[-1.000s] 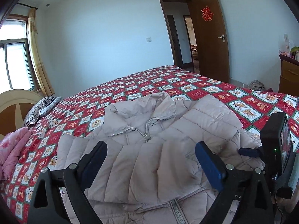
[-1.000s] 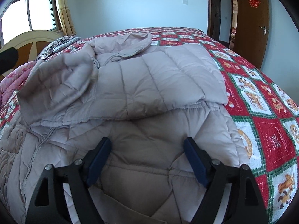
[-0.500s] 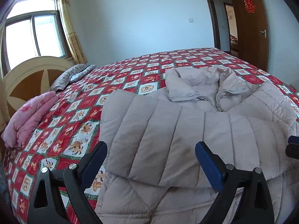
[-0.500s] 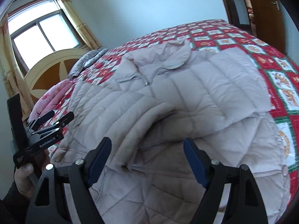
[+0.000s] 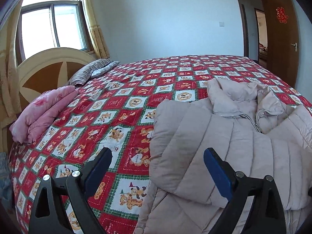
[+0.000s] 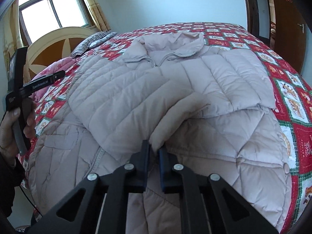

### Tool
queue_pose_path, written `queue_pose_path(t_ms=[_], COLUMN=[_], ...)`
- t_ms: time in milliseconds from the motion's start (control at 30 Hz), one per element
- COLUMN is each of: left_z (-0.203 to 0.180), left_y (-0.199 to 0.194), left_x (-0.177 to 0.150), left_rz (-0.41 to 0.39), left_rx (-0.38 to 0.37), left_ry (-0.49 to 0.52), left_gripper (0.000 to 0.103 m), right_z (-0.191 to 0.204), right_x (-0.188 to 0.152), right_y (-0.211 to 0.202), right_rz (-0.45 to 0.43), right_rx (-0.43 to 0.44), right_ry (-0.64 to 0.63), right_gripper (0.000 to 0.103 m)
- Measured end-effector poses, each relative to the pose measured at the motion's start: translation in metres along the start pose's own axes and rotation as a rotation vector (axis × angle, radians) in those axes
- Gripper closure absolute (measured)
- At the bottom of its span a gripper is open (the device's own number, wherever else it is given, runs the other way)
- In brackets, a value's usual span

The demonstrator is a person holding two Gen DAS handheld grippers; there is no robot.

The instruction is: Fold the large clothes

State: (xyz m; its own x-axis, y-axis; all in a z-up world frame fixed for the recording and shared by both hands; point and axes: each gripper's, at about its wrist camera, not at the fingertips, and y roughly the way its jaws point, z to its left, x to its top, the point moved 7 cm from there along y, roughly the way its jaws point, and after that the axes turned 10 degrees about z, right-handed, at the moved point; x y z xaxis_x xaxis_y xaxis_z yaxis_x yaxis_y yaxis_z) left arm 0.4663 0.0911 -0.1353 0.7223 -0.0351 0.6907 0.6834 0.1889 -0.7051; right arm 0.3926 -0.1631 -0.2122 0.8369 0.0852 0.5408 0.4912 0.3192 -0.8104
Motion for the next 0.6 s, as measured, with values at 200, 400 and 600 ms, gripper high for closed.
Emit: queue_pose_path(t_ms=[200, 400, 600], left_z=[-0.011, -0.029, -0.034], left_y=[0.016, 0.061, 0.094], left_x=[0.016, 0.020, 0.000], left_rz=[0.009, 0.072, 0.135], left_rx=[0.012, 0.075, 0.088], left_ry=[0.001, 0.024, 0.018], left_gripper=[0.007, 0.007, 0.007], right_z=[-0.031, 0.000, 0.027], right_x=[0.017, 0.062, 0.067], right_y=[-0.050, -0.037, 0.026], right_rz=[-0.182, -0.201, -0.066], right_rx=[-0.122, -0.057, -0.091], right_ry=[0.131, 0.072, -0.058], right_gripper=[0.048, 0.048, 0.050])
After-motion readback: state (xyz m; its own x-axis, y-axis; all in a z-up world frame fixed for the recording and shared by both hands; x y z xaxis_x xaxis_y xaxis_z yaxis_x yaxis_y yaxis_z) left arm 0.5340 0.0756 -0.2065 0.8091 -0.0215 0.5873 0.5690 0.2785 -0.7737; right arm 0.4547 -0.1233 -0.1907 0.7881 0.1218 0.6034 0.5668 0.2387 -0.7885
